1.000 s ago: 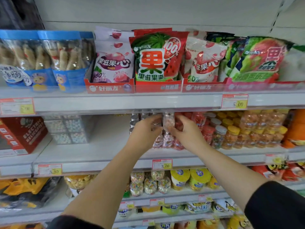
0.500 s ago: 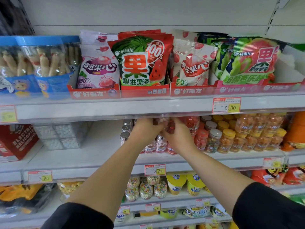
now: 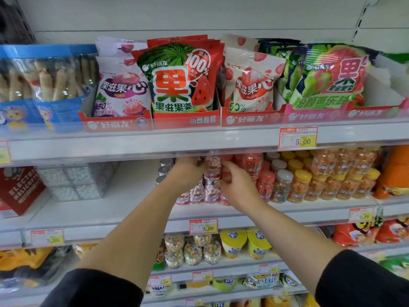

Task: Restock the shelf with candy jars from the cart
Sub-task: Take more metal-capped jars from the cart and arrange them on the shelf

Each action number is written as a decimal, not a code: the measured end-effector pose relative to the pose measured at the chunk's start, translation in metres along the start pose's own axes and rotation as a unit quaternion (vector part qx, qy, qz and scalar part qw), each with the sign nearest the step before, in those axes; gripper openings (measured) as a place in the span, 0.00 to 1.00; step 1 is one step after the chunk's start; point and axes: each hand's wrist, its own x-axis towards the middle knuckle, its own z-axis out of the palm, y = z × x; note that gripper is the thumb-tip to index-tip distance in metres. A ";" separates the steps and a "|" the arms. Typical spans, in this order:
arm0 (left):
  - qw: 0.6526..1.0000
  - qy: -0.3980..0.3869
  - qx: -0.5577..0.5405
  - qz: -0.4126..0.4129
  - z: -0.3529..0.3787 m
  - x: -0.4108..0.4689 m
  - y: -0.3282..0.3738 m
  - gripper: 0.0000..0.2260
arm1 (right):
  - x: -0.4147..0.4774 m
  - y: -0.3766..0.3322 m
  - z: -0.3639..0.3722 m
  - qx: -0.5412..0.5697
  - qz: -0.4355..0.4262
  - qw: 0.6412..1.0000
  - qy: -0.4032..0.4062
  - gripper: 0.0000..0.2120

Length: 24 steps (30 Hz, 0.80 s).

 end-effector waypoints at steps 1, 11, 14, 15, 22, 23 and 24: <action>1.000 0.001 0.001 0.000 0.001 0.000 0.000 0.10 | 0.001 0.000 0.000 -0.003 0.001 1.000 -0.001 0.25; 1.000 0.014 0.012 0.019 0.006 0.001 -0.004 0.07 | 0.000 0.000 -0.001 -0.016 0.001 1.000 -0.017 0.26; 0.999 0.016 0.022 0.029 0.006 0.001 -0.005 0.10 | 0.000 0.002 -0.001 -0.012 -0.005 1.000 -0.016 0.26; 0.999 0.017 0.017 0.029 0.006 0.000 -0.005 0.10 | 0.000 0.002 0.000 -0.011 -0.007 1.000 -0.017 0.26; 0.999 0.022 -0.013 0.040 0.005 -0.003 -0.012 0.11 | -0.001 0.007 0.003 -0.008 -0.008 1.000 -0.017 0.27; 0.999 0.025 -0.014 0.044 0.006 -0.004 -0.013 0.12 | -0.001 0.007 0.003 -0.010 -0.004 1.000 -0.018 0.27; 0.998 0.030 -0.017 0.046 0.008 -0.006 -0.014 0.13 | -0.001 0.007 0.003 -0.012 -0.001 1.000 -0.018 0.27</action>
